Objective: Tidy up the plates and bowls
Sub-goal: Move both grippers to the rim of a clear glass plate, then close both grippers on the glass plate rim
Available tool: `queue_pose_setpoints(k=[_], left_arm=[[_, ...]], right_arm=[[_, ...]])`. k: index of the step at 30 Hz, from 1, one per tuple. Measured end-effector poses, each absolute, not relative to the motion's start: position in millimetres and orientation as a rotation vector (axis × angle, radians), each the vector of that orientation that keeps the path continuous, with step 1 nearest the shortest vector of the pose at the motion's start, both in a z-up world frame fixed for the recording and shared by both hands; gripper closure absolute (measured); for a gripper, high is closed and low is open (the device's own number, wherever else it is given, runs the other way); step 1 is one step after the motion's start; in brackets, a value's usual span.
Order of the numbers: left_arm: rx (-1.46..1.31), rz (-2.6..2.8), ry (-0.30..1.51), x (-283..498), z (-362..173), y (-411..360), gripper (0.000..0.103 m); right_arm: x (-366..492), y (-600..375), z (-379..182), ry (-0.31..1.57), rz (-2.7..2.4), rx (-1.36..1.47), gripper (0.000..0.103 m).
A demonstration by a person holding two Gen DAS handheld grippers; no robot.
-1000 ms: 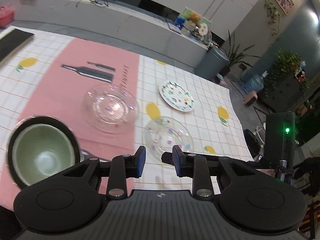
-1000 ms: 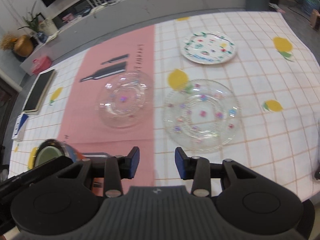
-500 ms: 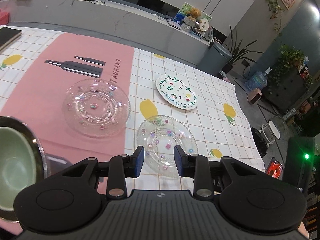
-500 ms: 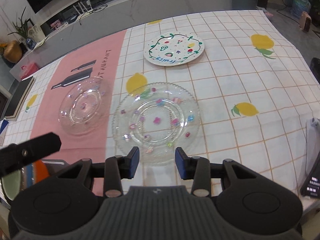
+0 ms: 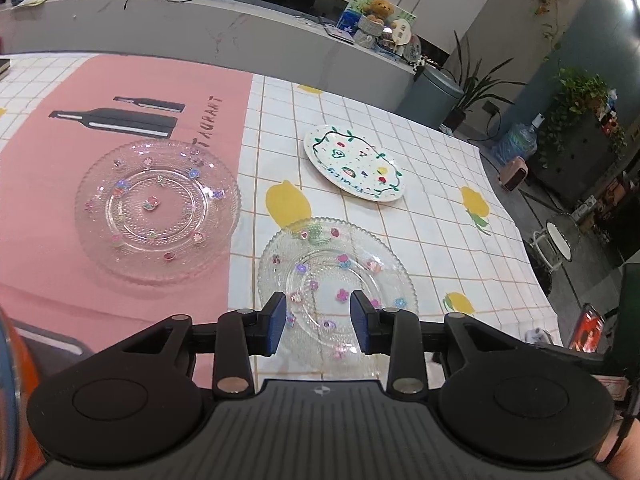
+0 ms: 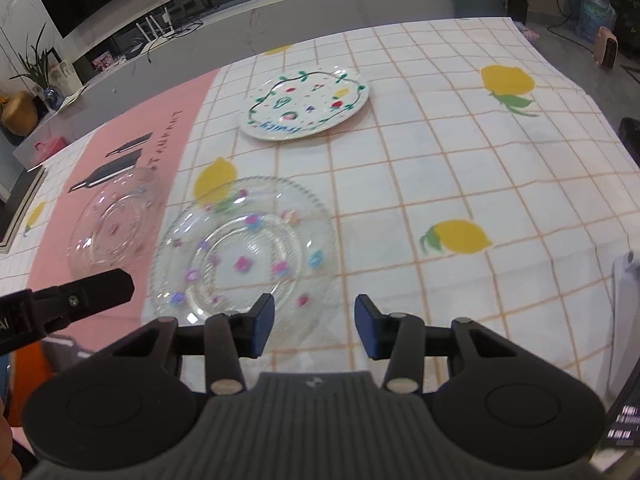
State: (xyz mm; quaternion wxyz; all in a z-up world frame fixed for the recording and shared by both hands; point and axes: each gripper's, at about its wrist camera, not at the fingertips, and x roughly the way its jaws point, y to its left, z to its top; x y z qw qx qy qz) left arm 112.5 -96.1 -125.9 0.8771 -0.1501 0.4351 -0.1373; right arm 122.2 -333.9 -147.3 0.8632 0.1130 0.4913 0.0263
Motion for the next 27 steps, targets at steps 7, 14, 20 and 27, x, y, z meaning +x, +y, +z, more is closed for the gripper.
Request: queue_pose_setpoints(k=[7, 14, 20, 27], left_arm=[[-0.328, -0.246, 0.934, 132, -146, -100, 0.063], [-0.316, -0.202, 0.933, 138, -155, -96, 0.063], [-0.31, -0.196, 0.934, 130, -158, -100, 0.063], [-0.332, -0.186, 0.943, 130, -169, -97, 0.065]], right_arm=[[140, -349, -154, 1.024, 0.052, 0.302, 0.06], [149, -347, -165, 1.024, 0.064, 0.32, 0.068], [151, -345, -165, 1.015, 0.072, 0.321, 0.068], [153, -342, -166, 1.014, 0.09, 0.321, 0.077]])
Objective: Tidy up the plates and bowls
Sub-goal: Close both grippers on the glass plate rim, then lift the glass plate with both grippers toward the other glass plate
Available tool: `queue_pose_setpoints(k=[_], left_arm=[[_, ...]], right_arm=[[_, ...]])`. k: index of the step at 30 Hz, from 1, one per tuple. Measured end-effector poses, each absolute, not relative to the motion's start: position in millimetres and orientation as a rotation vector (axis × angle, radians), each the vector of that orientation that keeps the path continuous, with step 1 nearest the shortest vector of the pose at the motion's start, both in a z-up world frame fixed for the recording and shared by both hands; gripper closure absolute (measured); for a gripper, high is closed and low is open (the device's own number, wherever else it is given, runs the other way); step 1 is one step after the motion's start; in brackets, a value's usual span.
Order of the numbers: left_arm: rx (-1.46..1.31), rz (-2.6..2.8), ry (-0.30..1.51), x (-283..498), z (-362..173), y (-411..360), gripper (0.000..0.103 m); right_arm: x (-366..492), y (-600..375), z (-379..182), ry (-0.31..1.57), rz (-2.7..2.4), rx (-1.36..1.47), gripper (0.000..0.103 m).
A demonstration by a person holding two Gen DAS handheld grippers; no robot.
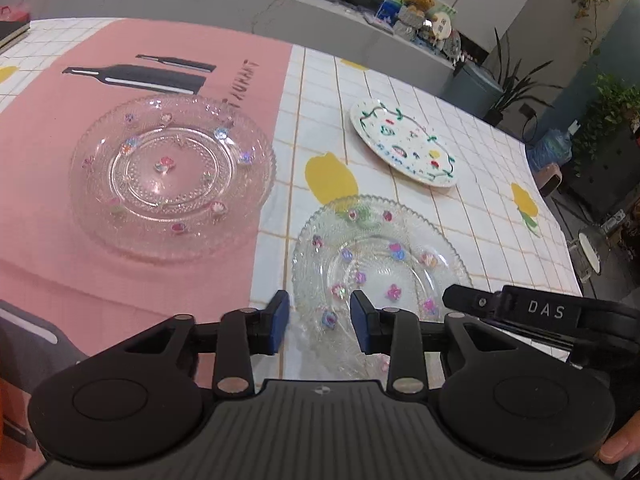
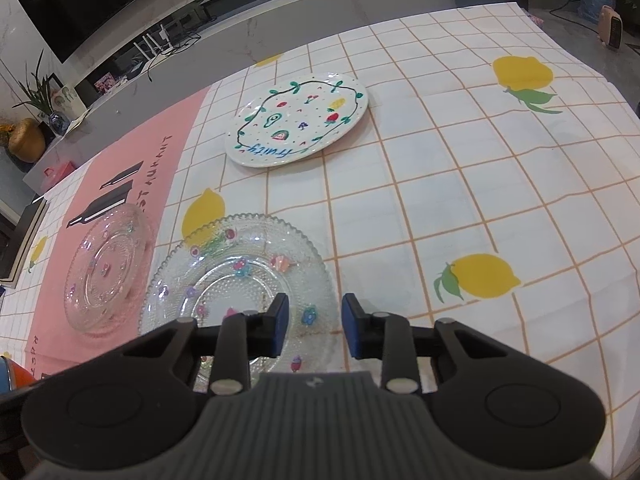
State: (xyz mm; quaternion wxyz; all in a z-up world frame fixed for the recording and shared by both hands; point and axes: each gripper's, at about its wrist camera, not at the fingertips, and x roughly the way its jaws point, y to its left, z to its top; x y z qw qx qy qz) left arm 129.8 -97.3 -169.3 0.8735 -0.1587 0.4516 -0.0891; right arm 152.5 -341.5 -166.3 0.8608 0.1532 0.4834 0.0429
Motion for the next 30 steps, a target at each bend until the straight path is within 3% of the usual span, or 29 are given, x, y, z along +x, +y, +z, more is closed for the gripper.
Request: queue_pose_setpoints(k=[4, 9, 30], left_arm=[[-0.344, -0.185, 0.944, 135, -170, -95, 0.071], [-0.324, -0.16, 0.952, 139, -169, -95, 0.086], [-0.333, -0.14, 0.953, 101, -137, -75, 0.089]], right_arm=[[155, -341, -168, 1.013, 0.09, 0.322, 0.081], [154, -342, -169, 0.999, 0.075, 0.326, 0.089], [119, -331, -150, 1.023, 0.125, 0.35, 0.091]])
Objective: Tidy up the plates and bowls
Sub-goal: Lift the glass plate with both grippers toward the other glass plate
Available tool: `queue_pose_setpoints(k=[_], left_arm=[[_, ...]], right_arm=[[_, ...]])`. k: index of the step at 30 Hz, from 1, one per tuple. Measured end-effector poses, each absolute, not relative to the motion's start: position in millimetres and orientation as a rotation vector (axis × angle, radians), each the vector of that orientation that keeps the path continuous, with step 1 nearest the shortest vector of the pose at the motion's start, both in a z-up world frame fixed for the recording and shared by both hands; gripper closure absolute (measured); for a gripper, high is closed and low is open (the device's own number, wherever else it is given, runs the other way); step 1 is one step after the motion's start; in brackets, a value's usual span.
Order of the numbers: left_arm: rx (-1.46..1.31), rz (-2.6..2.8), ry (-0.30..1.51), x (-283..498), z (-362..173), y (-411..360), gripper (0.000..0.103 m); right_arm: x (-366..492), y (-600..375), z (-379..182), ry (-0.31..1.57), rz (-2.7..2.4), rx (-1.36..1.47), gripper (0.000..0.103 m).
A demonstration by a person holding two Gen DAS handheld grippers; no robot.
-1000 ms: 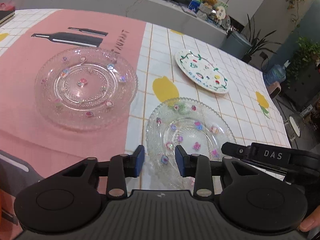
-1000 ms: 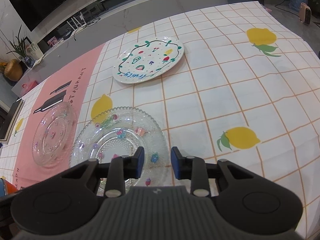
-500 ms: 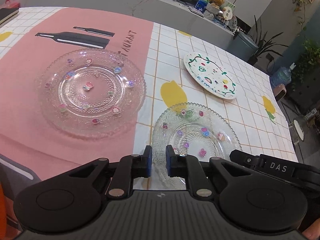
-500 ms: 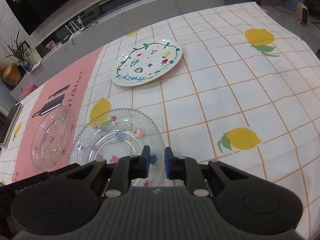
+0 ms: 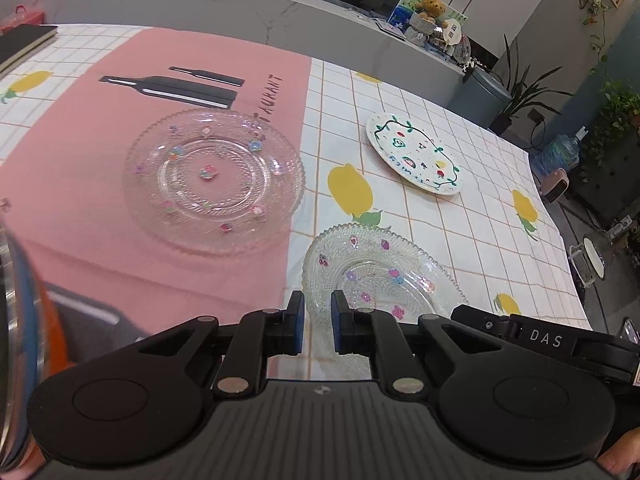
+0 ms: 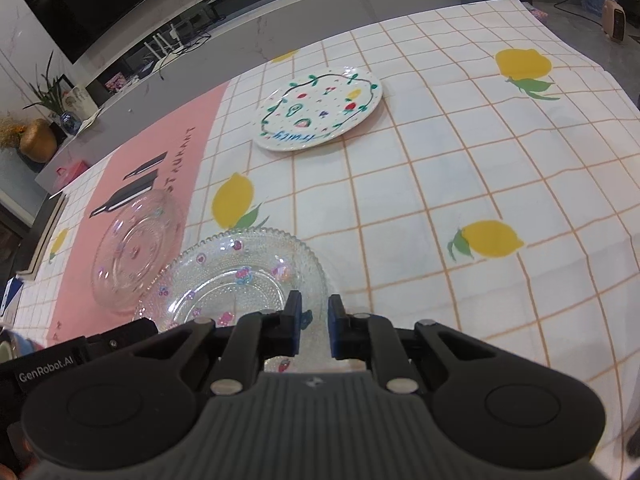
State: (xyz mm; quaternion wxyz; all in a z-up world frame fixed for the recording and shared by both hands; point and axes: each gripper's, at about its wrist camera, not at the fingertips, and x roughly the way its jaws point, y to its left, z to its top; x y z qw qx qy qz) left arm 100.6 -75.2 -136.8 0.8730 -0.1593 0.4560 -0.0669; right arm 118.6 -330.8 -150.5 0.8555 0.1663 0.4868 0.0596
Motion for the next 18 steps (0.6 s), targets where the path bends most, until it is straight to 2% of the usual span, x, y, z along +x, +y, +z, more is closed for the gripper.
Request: queue_pose_setpoints(k=[18], left_arm=[[-0.365, -0.098, 0.957, 46, -136, -48, 0.09]], right_arm=[[61, -309, -149, 1.063, 0.168, 0.361, 0.092]])
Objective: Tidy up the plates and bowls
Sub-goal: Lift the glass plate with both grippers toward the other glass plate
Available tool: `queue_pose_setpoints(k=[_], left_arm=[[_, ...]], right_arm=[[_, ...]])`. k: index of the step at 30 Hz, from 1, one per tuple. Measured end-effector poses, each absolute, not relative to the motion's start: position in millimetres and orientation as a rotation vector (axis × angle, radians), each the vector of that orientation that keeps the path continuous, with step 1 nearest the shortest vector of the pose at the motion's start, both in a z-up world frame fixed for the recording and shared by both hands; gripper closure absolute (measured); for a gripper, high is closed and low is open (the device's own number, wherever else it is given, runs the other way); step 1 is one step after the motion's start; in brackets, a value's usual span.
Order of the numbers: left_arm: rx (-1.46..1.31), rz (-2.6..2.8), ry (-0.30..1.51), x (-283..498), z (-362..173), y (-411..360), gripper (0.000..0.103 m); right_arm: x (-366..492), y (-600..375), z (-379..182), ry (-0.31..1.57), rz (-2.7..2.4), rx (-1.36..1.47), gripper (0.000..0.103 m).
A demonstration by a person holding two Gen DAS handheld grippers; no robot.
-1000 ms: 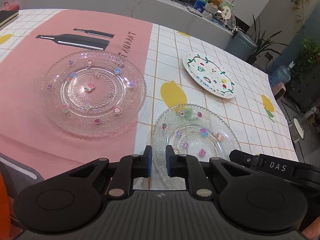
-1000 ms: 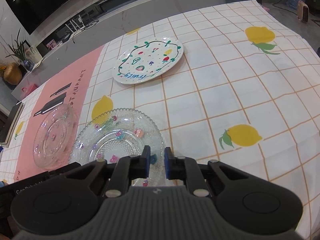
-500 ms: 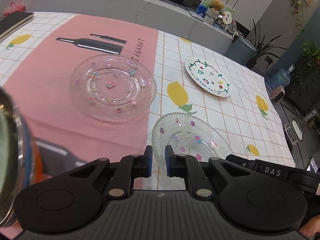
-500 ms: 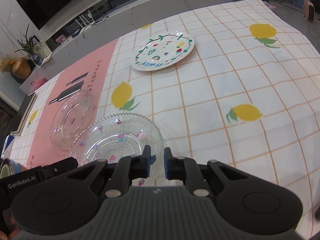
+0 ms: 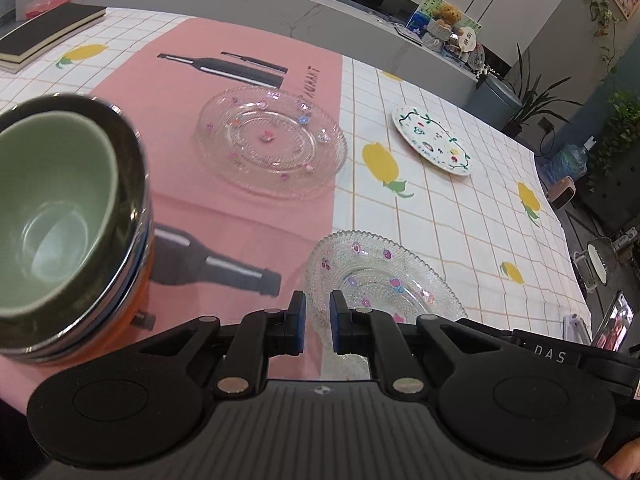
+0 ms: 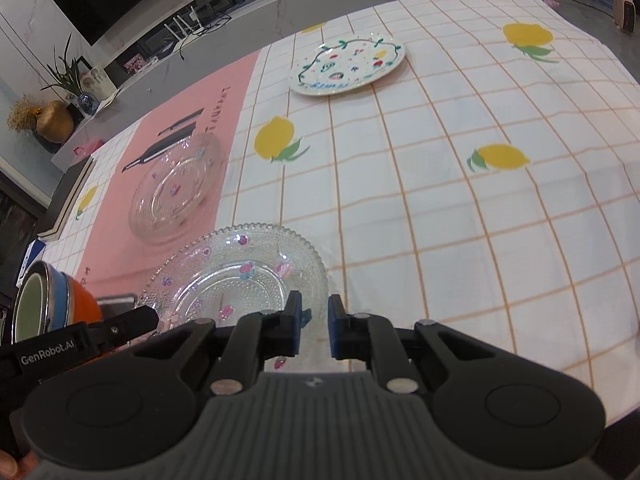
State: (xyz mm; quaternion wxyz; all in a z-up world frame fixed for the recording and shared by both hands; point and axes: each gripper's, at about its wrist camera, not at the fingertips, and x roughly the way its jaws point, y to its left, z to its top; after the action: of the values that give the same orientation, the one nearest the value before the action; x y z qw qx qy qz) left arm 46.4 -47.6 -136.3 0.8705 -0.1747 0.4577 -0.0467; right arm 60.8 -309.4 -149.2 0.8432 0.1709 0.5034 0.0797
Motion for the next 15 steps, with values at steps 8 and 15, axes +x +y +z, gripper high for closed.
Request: queue_pose_setpoints(k=[8, 15], left_arm=[[-0.373, -0.092, 0.967, 41, -143, -42, 0.09], [-0.361, -0.101, 0.982, 39, -149, -45, 0.09]], right_arm=[[56, -304, -153, 1.079, 0.169, 0.354, 0.092], [53, -305, -153, 1.092, 0.153, 0.336, 0.092]])
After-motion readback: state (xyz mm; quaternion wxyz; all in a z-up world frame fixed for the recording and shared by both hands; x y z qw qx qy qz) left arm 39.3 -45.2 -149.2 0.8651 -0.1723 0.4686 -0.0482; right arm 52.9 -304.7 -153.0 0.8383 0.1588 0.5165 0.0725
